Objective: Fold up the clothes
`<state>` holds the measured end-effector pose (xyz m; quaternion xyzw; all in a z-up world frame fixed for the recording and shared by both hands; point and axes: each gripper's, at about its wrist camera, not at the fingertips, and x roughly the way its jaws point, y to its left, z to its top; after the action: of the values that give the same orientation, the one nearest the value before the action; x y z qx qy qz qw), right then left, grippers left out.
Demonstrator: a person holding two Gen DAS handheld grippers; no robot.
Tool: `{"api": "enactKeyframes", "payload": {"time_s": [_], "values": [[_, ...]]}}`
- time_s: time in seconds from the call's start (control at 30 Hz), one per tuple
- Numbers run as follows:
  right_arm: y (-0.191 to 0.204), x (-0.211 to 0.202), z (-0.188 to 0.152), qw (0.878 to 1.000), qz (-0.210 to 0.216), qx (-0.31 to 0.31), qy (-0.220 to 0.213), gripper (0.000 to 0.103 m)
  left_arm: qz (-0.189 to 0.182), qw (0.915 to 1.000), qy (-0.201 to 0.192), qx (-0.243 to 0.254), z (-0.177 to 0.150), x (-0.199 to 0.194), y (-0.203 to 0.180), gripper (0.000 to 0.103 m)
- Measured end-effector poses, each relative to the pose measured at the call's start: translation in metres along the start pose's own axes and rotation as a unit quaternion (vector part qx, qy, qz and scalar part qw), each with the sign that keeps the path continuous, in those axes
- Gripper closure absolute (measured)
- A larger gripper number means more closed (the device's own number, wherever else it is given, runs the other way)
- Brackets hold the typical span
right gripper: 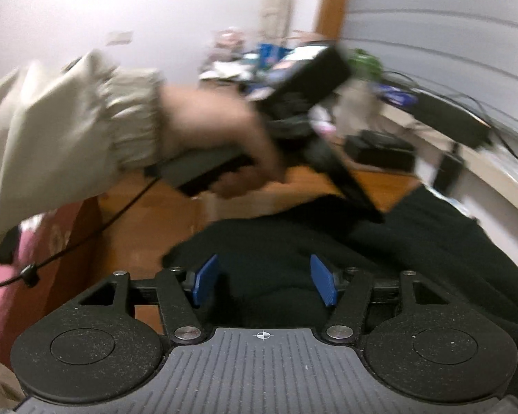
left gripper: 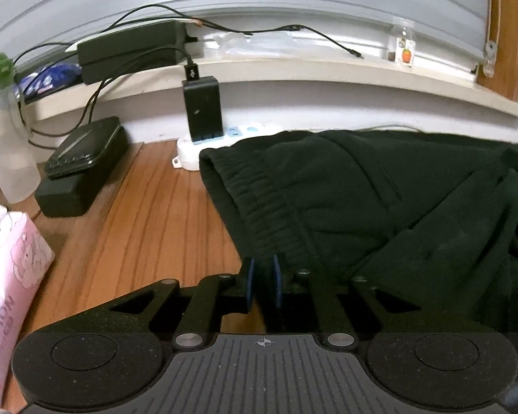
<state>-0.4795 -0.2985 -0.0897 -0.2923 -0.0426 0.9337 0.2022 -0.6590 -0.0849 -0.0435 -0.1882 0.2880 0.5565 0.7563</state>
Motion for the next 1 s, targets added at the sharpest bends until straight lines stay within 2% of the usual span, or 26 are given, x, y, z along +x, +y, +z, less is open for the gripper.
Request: {"api": "enactKeyframes", "payload": {"time_s": [0.13, 0.23, 0.3, 0.33, 0.37, 0.53, 0.73, 0.9, 1.0], "values": [[0.032, 0.013, 0.001, 0.998, -0.013, -0.061, 0.002, 0.039, 0.020, 0.9998, 0.001, 0.007, -0.003, -0.012, -0.005, 0.087], [0.032, 0.017, -0.001, 0.997, -0.020, -0.068, 0.006, 0.039, 0.024, 0.9993, -0.018, -0.020, -0.021, -0.042, -0.003, 0.076], [0.027, 0.015, -0.004, 0.998, -0.022, -0.059, 0.006, 0.038, 0.015, 0.9981, -0.026, -0.054, -0.040, -0.063, 0.005, 0.066], [0.024, 0.014, -0.005, 0.998, -0.024, -0.055, 0.006, 0.038, 0.006, 0.9971, -0.024, -0.072, -0.050, -0.071, 0.009, 0.055], [0.022, 0.013, -0.005, 0.998, -0.025, -0.050, 0.005, 0.037, 0.003, 0.9962, -0.023, -0.084, -0.059, -0.077, 0.011, 0.053], [0.011, 0.011, -0.009, 0.999, -0.032, -0.034, 0.005, 0.033, -0.001, 0.9929, -0.022, -0.117, -0.080, -0.087, 0.010, 0.053], [0.006, 0.008, -0.015, 0.999, -0.030, -0.028, 0.006, 0.033, -0.002, 0.9858, -0.064, -0.155, -0.086, -0.107, 0.014, 0.053], [0.001, 0.012, -0.015, 0.999, -0.027, -0.022, 0.008, 0.032, -0.016, 0.9797, -0.066, -0.188, -0.092, -0.111, 0.019, 0.053], [-0.001, 0.014, -0.015, 1.000, -0.025, -0.018, 0.007, 0.032, -0.024, 0.9734, -0.078, -0.214, -0.099, -0.115, 0.021, 0.044]]}}
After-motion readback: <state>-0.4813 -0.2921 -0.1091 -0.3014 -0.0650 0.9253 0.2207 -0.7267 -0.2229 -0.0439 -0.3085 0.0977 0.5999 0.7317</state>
